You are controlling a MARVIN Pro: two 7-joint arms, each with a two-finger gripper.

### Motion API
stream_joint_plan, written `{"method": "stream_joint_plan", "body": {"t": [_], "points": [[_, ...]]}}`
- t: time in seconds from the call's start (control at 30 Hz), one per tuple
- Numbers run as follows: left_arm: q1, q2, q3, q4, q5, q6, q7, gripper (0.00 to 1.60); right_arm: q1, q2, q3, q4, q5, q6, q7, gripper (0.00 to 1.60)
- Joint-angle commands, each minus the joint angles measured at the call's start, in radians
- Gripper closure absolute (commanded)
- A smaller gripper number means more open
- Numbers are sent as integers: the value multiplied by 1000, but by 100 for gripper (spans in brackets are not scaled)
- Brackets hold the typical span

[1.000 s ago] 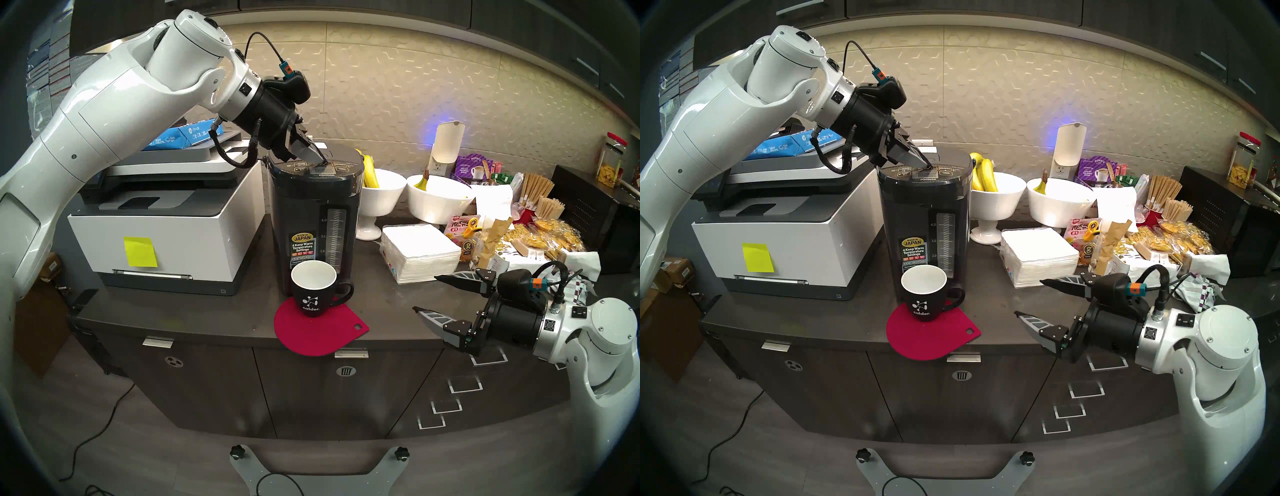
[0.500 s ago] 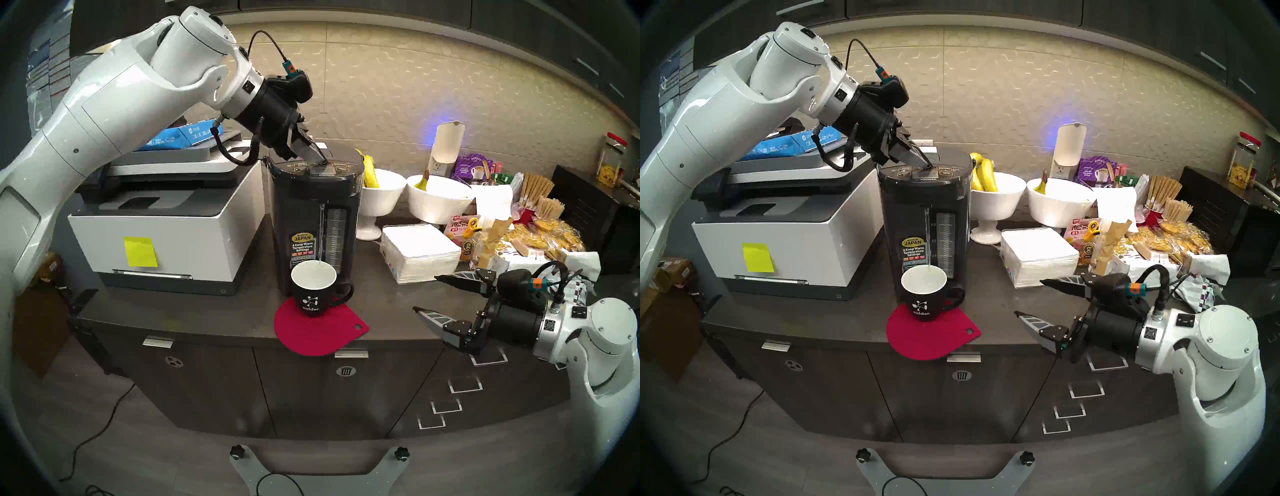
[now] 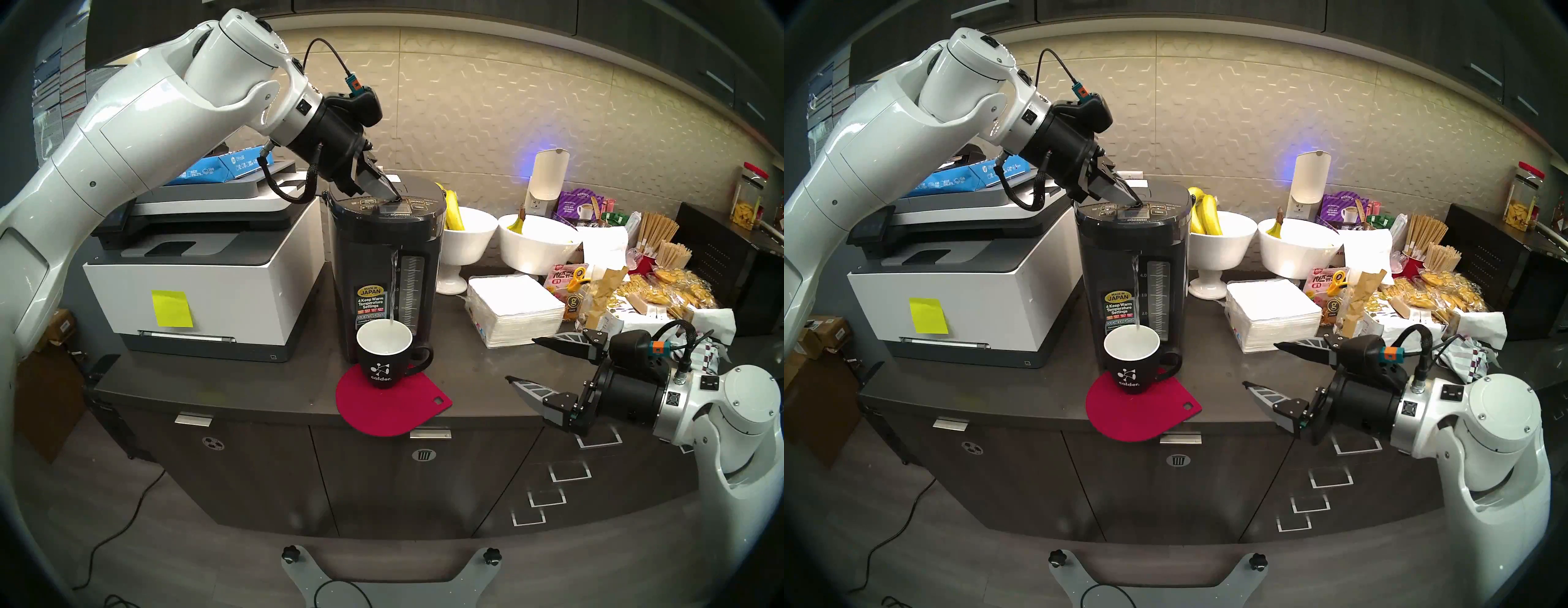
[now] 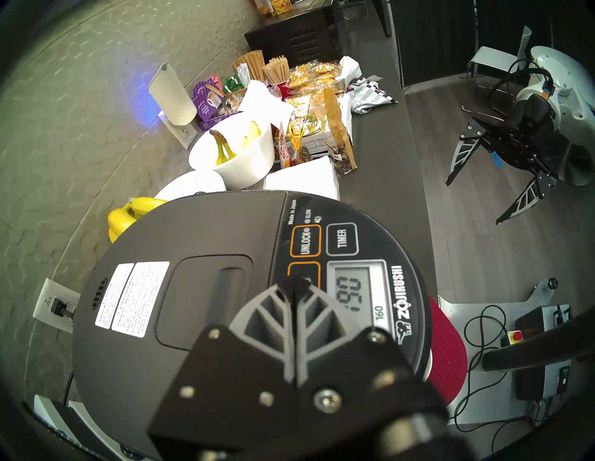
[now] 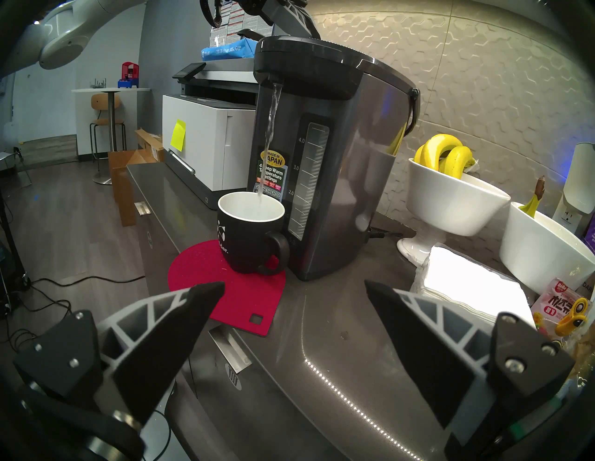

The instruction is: Press the water dispenser button and fill the cup

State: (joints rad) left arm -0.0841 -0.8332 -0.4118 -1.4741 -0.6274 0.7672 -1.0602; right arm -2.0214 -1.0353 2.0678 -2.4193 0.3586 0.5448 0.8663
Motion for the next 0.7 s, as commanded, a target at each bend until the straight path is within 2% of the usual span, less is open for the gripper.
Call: {"method": "stream_joint_plan", "body": {"t": [0.0, 0.67], "points": [[14, 5, 24, 6, 3, -3, -22, 160, 4, 2, 0, -12, 0, 1, -1, 0], [17, 6, 27, 0, -2, -4, -19, 160, 4, 2, 0, -12, 0, 1, -1, 0]]}}
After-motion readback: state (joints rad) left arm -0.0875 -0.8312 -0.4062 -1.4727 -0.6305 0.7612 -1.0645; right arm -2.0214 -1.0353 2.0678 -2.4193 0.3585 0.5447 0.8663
